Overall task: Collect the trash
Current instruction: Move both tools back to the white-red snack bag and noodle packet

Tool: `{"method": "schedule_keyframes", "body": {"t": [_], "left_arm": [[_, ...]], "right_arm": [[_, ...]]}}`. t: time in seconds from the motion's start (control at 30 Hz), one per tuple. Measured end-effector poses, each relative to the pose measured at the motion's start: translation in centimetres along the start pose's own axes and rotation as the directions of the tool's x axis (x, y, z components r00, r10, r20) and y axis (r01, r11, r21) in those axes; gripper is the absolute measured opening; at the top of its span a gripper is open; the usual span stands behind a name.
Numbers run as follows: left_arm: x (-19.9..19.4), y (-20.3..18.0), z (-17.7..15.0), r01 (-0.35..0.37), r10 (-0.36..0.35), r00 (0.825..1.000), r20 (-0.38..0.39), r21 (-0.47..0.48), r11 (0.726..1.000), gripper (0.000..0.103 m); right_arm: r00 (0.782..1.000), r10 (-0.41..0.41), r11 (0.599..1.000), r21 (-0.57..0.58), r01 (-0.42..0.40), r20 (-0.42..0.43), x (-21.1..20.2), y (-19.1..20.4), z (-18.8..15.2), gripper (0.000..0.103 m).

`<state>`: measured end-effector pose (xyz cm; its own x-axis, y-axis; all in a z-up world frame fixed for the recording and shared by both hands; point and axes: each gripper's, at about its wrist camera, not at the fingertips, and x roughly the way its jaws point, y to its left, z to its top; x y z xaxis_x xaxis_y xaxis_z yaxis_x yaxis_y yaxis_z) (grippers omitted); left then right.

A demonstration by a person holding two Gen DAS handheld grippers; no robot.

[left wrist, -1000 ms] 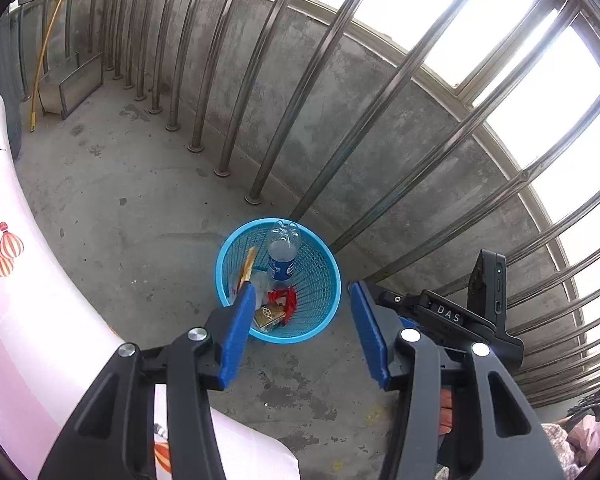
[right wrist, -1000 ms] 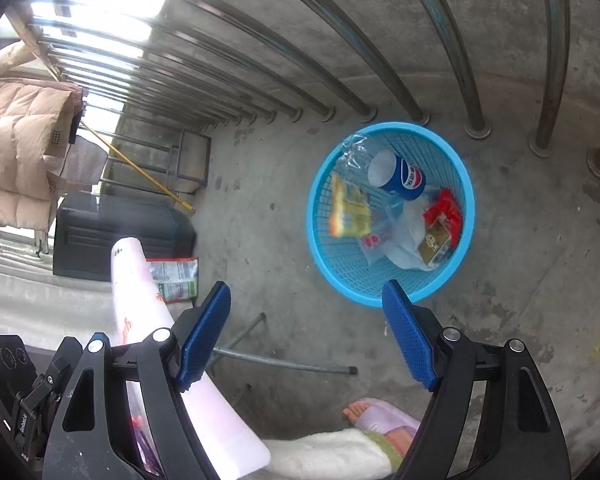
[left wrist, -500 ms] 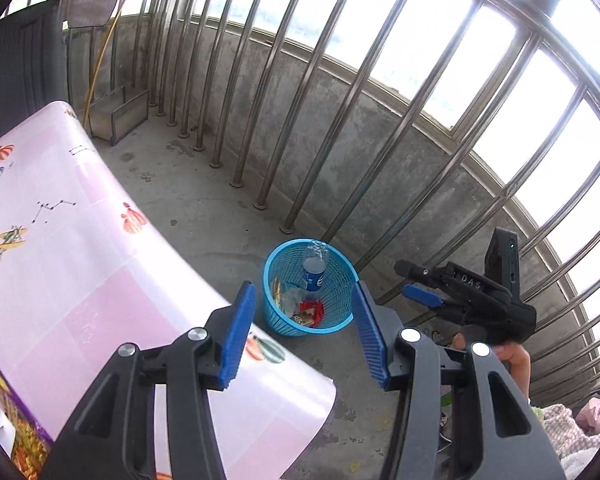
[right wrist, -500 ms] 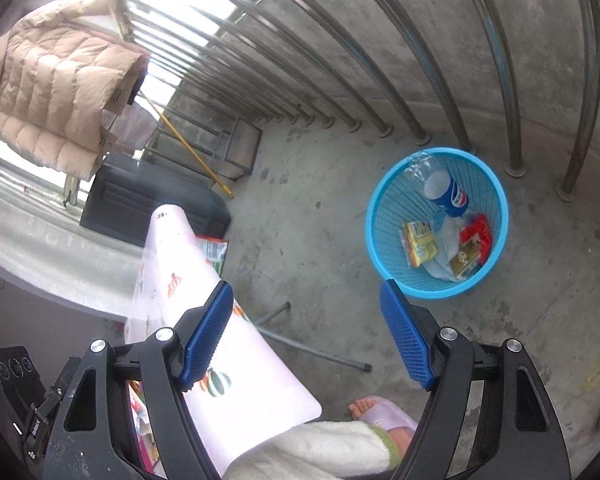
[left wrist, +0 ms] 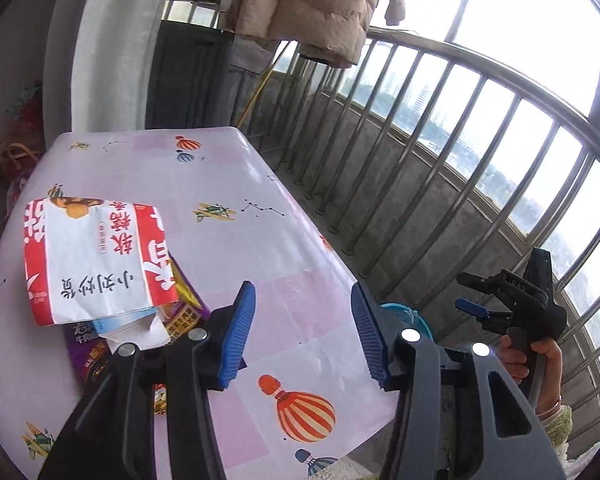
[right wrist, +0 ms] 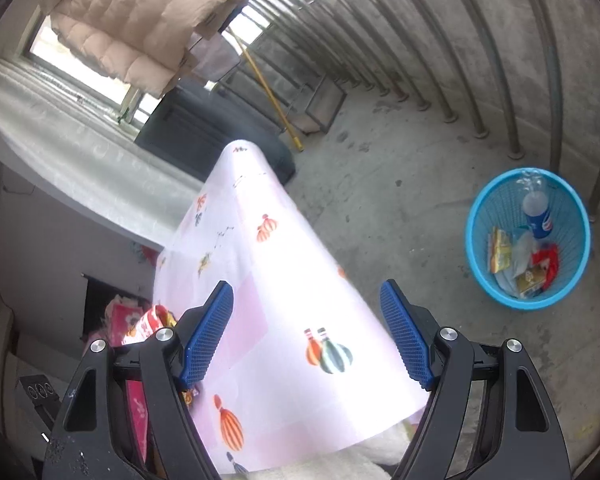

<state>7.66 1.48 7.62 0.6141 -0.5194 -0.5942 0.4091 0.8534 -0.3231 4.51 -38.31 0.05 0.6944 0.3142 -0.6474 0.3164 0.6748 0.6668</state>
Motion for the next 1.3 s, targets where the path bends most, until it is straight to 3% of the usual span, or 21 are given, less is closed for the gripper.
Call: {"method": "schedule_keyframes", "body": {"t": [0.23, 0.37, 0.53, 0.97, 1.3], "left_arm": [[-3.7, 5.6, -1.0, -0.118, 0.127, 0.988, 0.088, -0.103, 0.988, 0.048], [-5.4, 9.0, -1.7, -0.149, 0.171, 0.978, 0.119, -0.175, 0.973, 0.048], [-7.4, 13.1, -2.0, -0.166, 0.207, 0.967, 0.147, -0.253, 0.953, 0.048], [-7.7, 19.0, -2.4, -0.123, 0.183, 0.973, 0.142, -0.357, 0.926, 0.048], [-7.0, 20.7, -2.3, -0.076, 0.138, 0.981, 0.139, -0.381, 0.922, 0.057]], "right_arm": [[0.984, 0.013, 0.991, -0.128, -0.036, -0.179, 6.7, 8.1, -0.2, 0.073], [0.973, 0.052, 0.985, -0.149, -0.087, -0.225, 9.3, 12.5, -0.5, 0.073], [0.959, 0.045, 0.974, -0.200, -0.103, -0.279, 12.2, 17.2, -2.0, 0.073], [0.941, -0.028, 0.956, -0.283, -0.072, -0.336, 16.4, 23.5, -4.2, 0.073], [0.931, -0.029, 0.959, -0.272, -0.076, -0.363, 19.6, 25.8, -4.7, 0.073]]}}
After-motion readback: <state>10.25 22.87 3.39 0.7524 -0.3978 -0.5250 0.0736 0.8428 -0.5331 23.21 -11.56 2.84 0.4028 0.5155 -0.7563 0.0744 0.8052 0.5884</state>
